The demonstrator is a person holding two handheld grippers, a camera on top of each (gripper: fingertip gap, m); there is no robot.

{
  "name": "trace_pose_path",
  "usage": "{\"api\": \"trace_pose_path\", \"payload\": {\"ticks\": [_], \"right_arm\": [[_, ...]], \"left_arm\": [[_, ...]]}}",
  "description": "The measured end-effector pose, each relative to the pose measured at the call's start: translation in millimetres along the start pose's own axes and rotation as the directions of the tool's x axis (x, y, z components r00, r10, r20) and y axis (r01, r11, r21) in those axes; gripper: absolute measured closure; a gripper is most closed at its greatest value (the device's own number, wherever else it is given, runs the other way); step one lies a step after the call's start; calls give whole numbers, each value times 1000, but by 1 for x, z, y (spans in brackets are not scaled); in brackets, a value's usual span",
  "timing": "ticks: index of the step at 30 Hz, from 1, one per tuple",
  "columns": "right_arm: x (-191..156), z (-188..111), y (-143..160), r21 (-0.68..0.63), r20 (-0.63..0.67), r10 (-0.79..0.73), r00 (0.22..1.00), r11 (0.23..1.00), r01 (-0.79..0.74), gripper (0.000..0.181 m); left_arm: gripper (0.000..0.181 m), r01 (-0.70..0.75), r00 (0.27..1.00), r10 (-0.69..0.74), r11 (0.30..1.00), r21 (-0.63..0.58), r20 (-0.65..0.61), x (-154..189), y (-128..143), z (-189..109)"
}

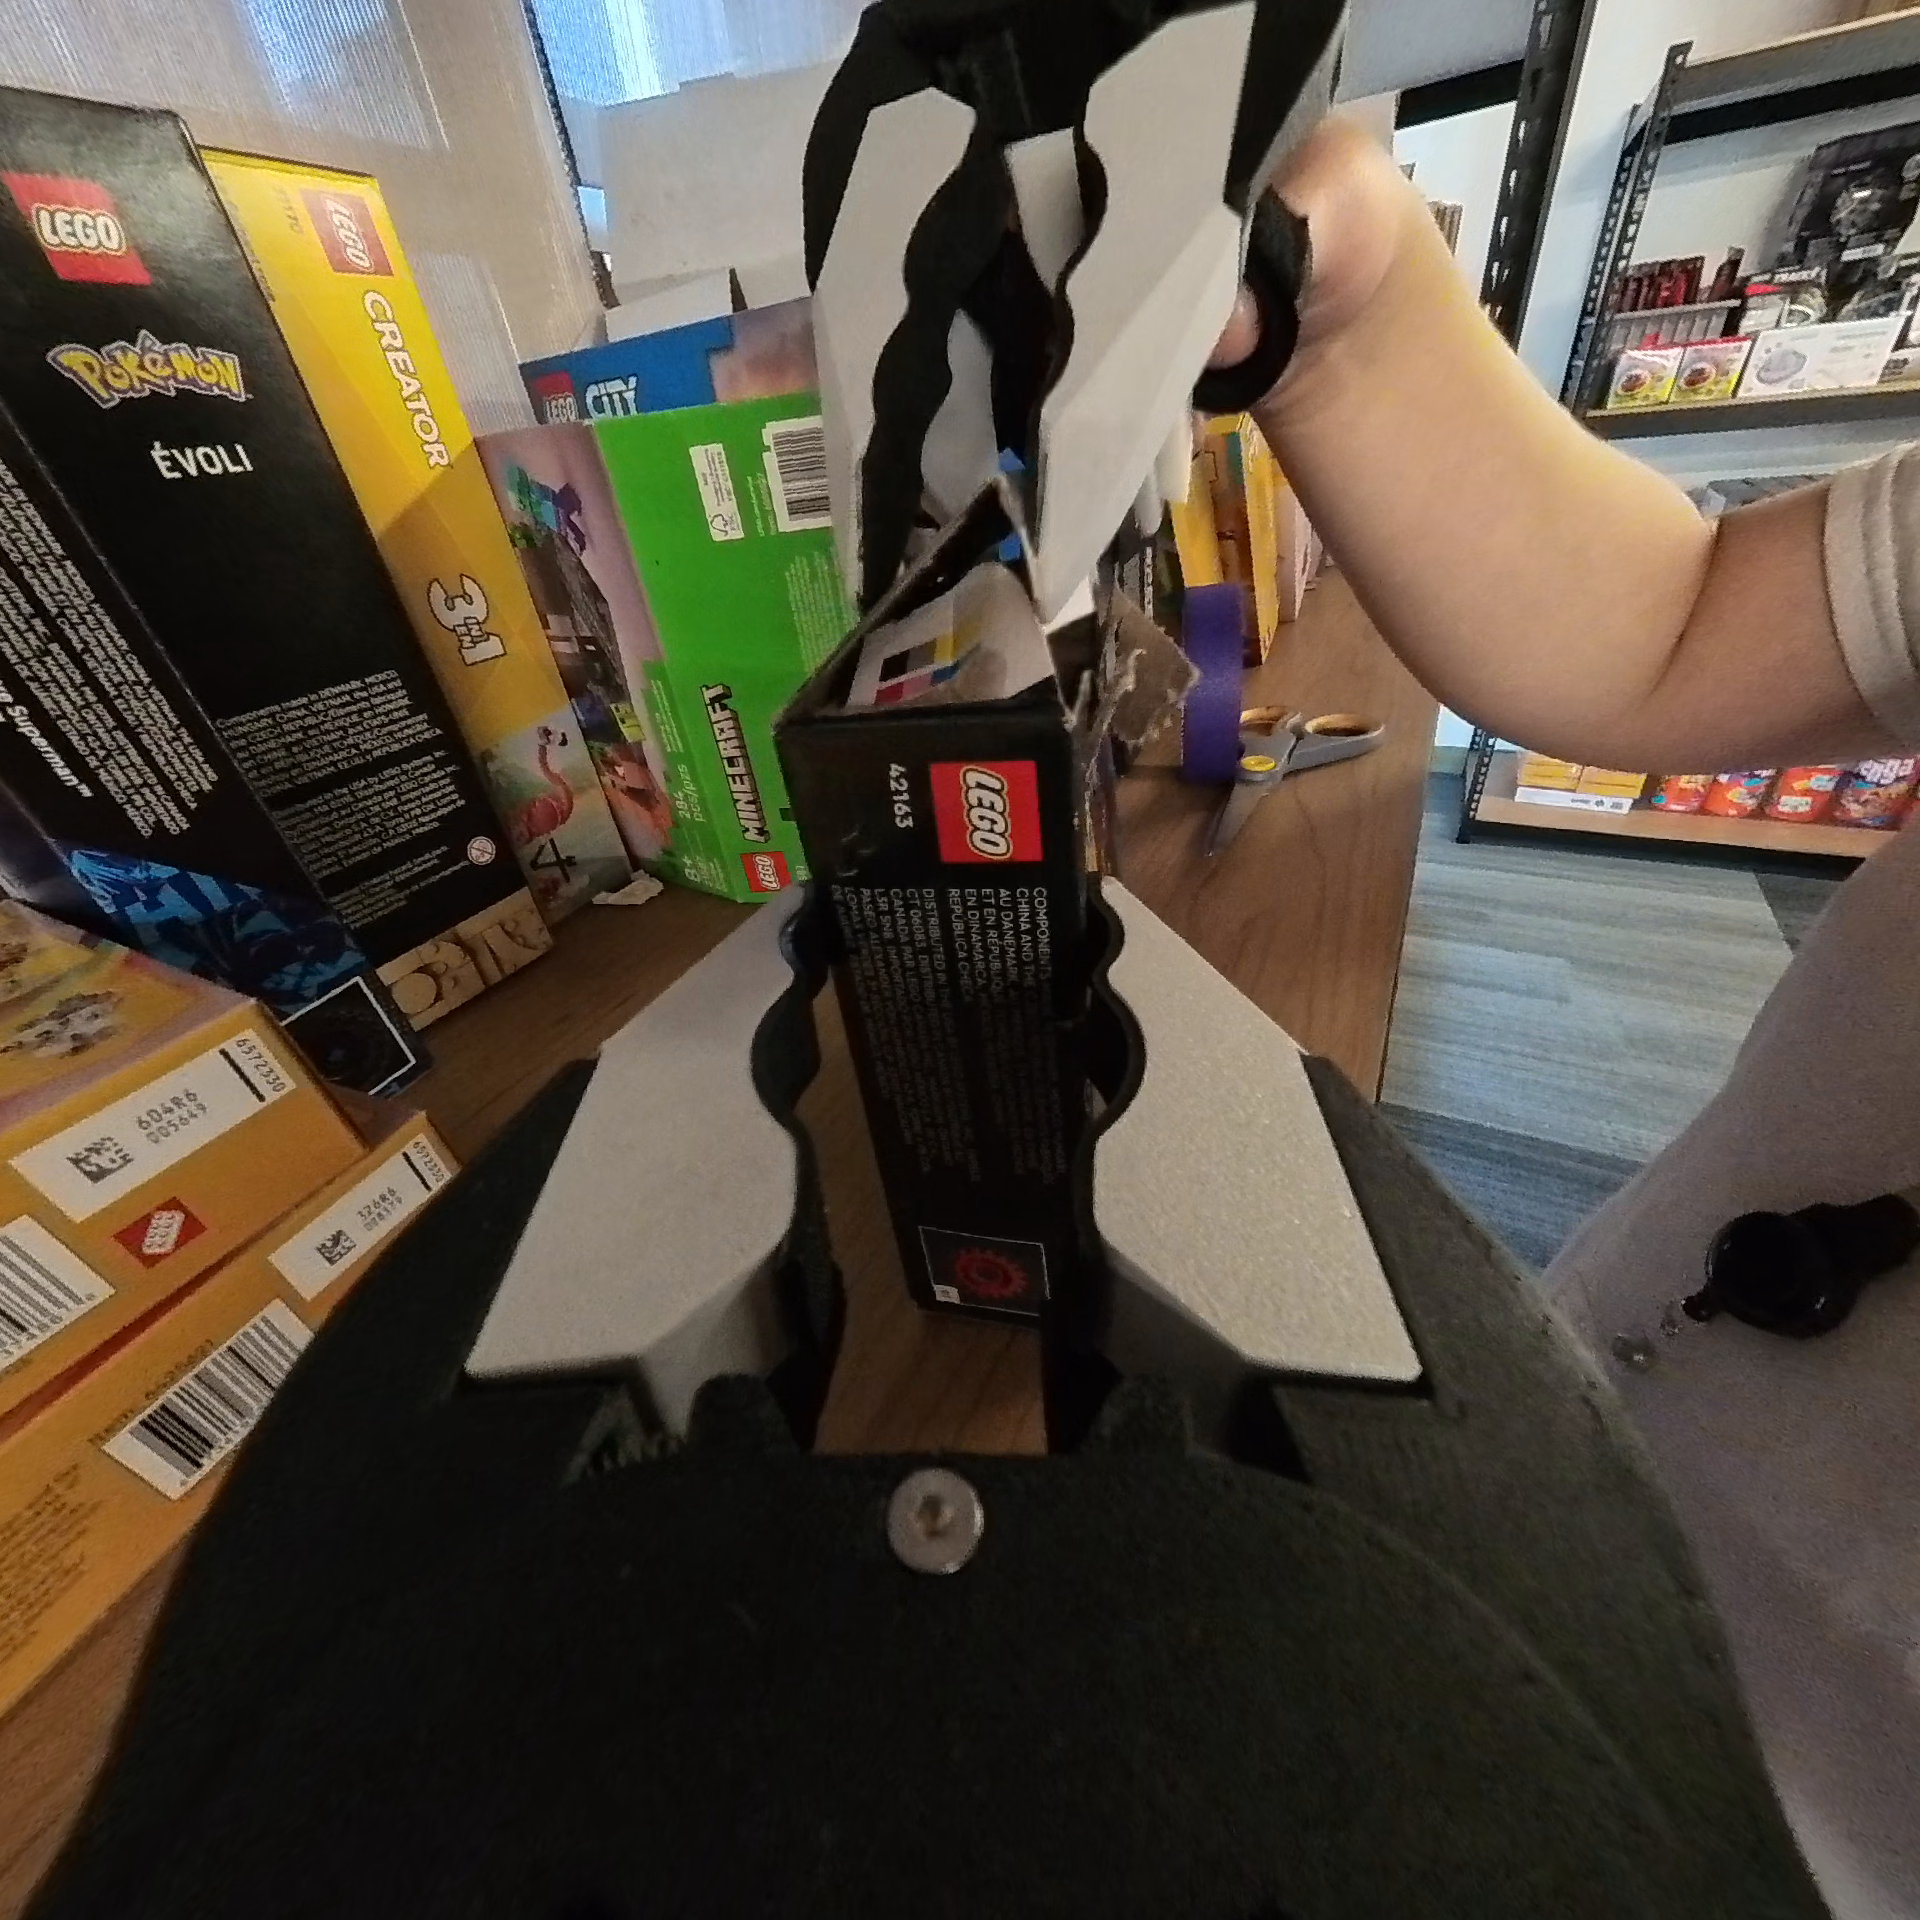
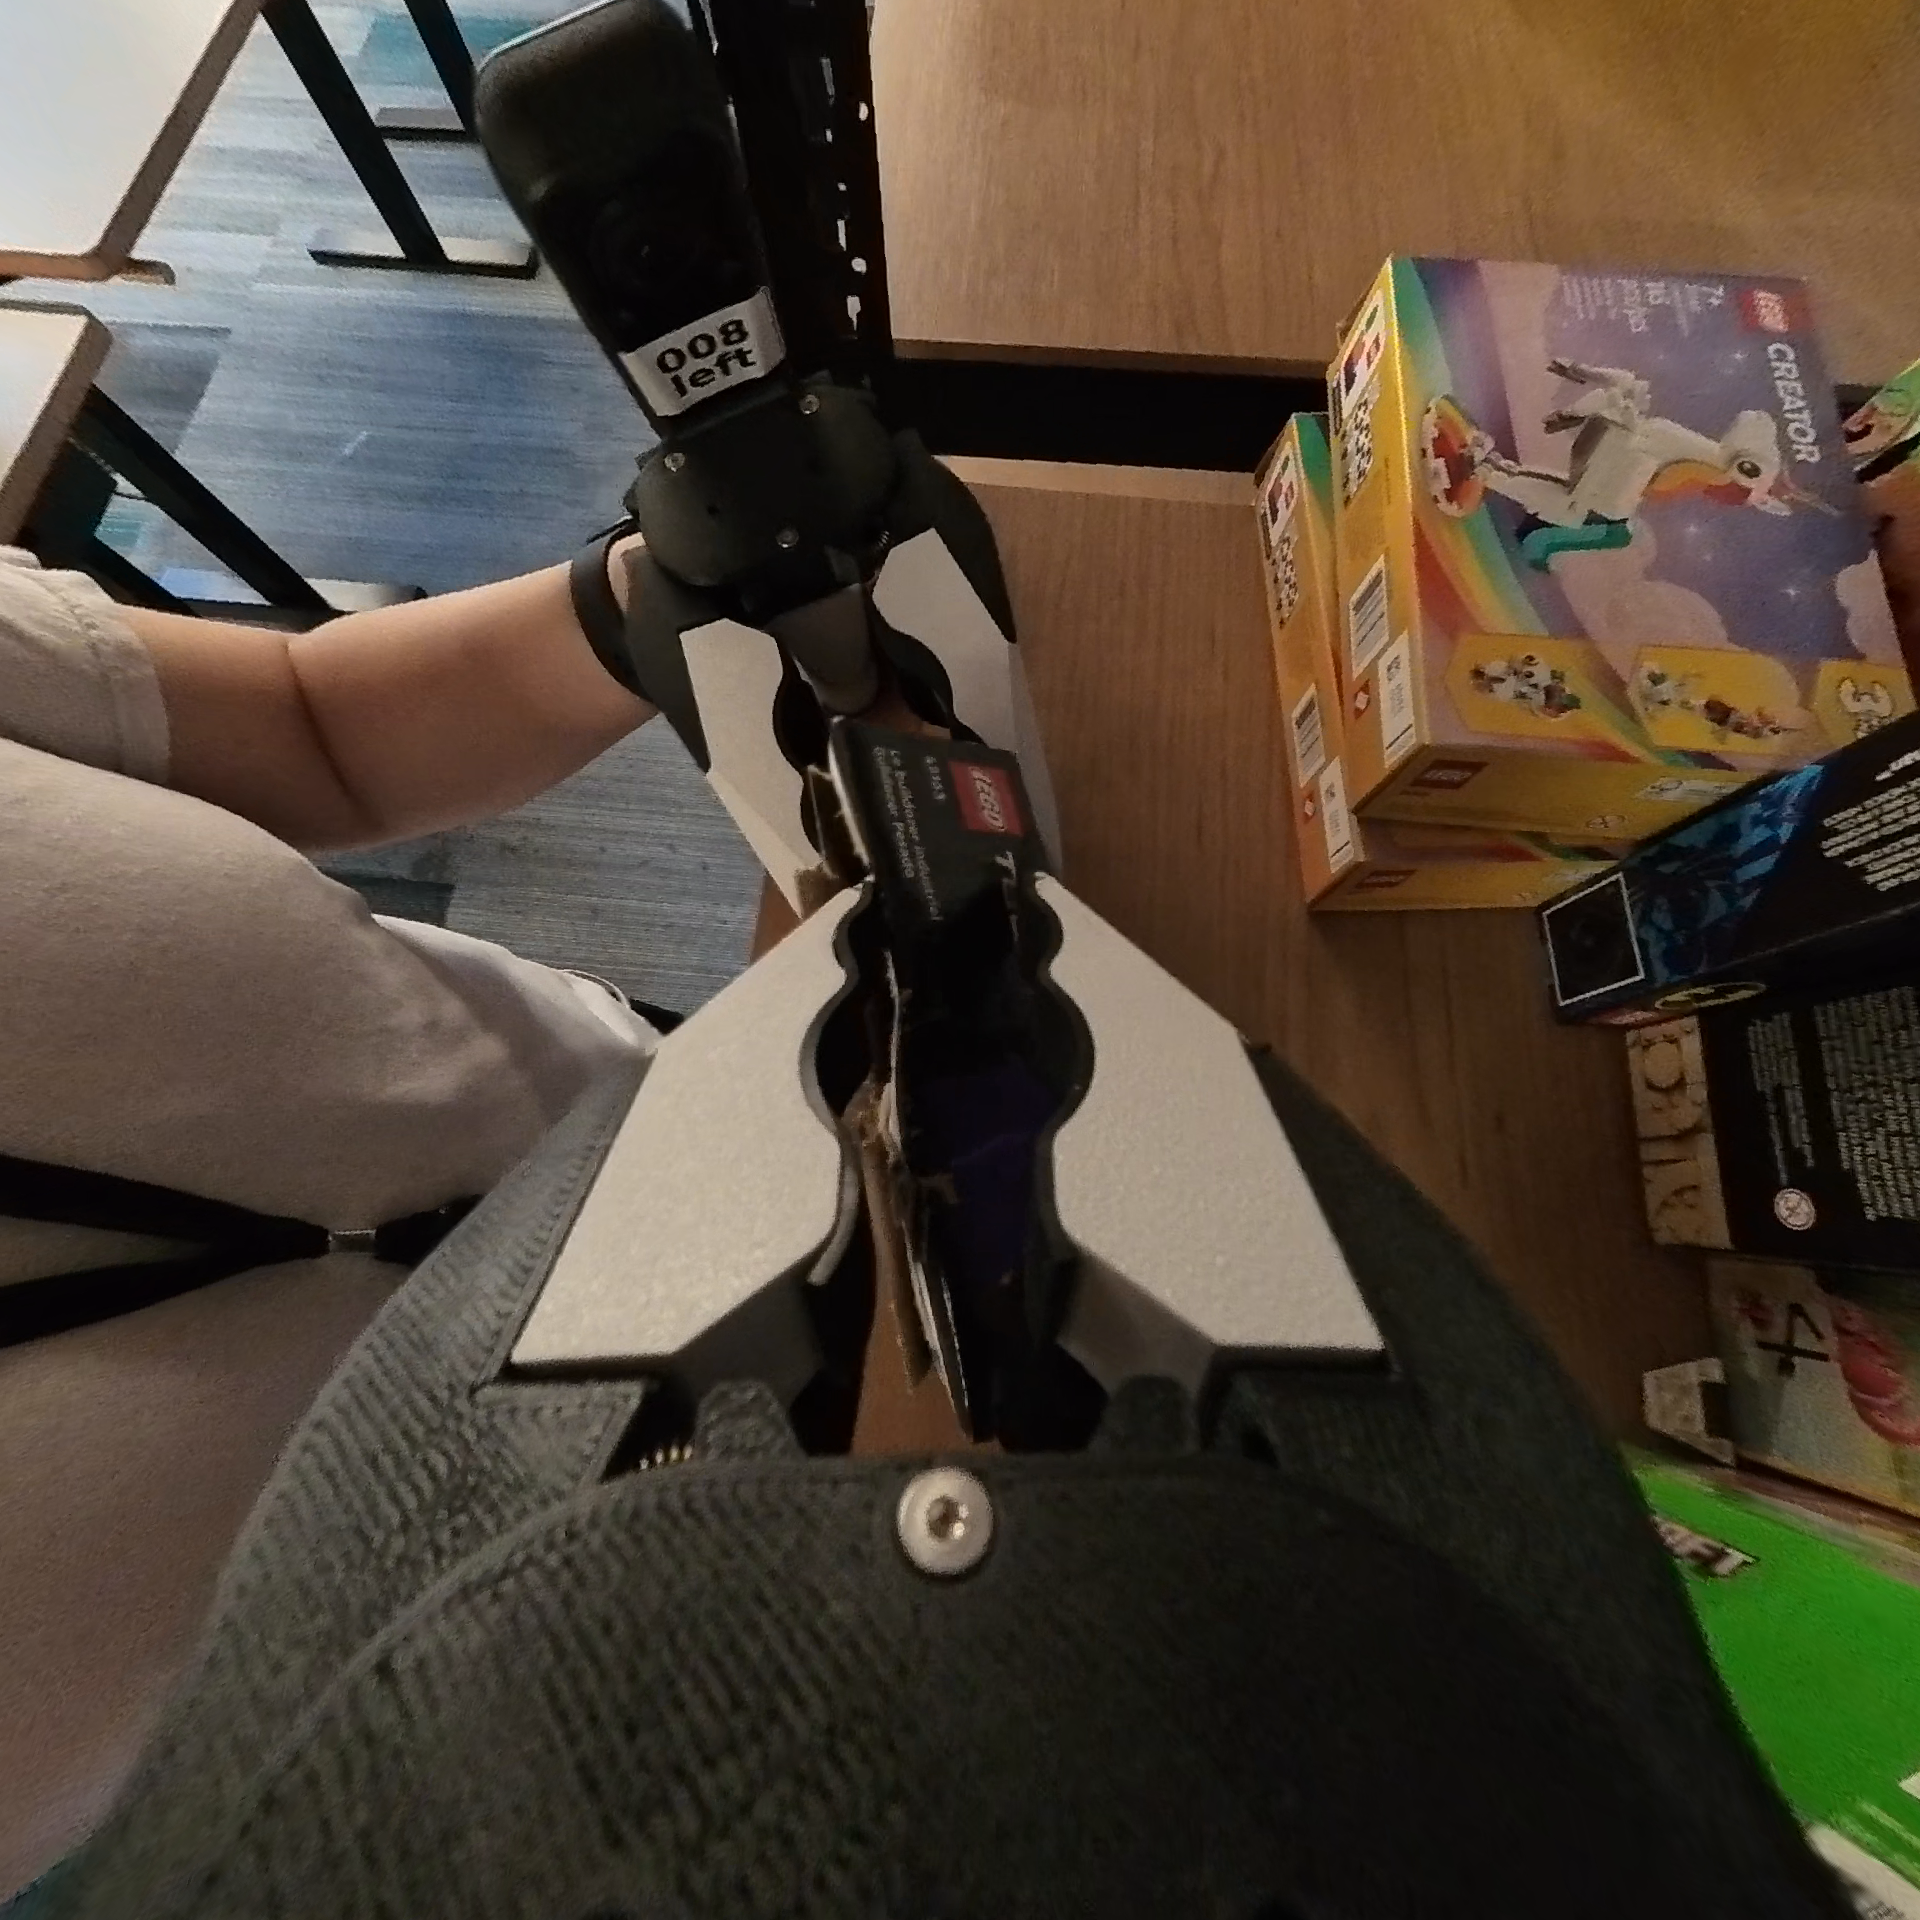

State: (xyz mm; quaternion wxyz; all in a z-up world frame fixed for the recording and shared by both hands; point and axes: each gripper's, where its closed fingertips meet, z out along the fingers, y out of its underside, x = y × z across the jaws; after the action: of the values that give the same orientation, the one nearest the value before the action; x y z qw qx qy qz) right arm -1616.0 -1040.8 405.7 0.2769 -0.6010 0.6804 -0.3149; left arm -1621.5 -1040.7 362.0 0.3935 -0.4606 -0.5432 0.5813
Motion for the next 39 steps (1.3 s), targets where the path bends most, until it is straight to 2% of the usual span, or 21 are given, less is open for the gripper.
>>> {"api": "trace_pose_path", "payload": {"ticks": [5, 10, 12, 16, 19, 22, 24, 27, 31, 35, 39], "right_arm": [[1, 5, 3, -23, -60, -109, 992, 994, 108, 149], [8, 13, 14, -132, -199, -291, 936, 954, 269, 133], [5, 6, 8, -101, -212, -310, 927, 950, 294, 133], [-5, -28, -12, 87, -212, -268, 940, 953, 291, 132], [-10, -53, 1, 152, -201, -263, 944, 943, 295, 131], [-19, -59, 16, 207, -231, -347, 909, 895, 394, 136], [-23, -59, 24, 211, -259, -391, 883, 870, 446, 150], [-10, -64, 24, 229, -318, -332, 888, 882, 412, 153], [2, -59, 32, 216, -263, -275, 925, 917, 334, 149], [6, -50, 38, 207, -199, -215, 956, 945, 255, 158], [7, -50, 40, 216, -192, -187, 963, 950, 227, 159]], "left_arm": [[132, 17, 1000, -17, 1000, -6, 9, -3, 1, -1], [130, 2, 1000, -1, 1000, -11, 19, -2, 1, -1], [129, -9, 999, 9, 1000, -7, 37, -2, 0, -3], [126, -24, 996, 19, 998, 60, 83, -4, -17, -14], [121, -93, 989, 80, 990, 110, 122, 0, -40, -26], [123, -250, 957, 240, 967, 41, 164, 10, -53, -26], [130, -330, 932, 327, 944, -7, 157, 17, -58, -19], [135, -346, 927, 350, 937, -53, 131, 14, -62, -14], [145, -323, 939, 332, 941, -104, 92, 0, -56, -16], [161, -297, 952, 304, 945, -139, 31, -2, -50, -12], [164, -292, 954, 299, 947, -134, 35, -2, -49, -10]]}}
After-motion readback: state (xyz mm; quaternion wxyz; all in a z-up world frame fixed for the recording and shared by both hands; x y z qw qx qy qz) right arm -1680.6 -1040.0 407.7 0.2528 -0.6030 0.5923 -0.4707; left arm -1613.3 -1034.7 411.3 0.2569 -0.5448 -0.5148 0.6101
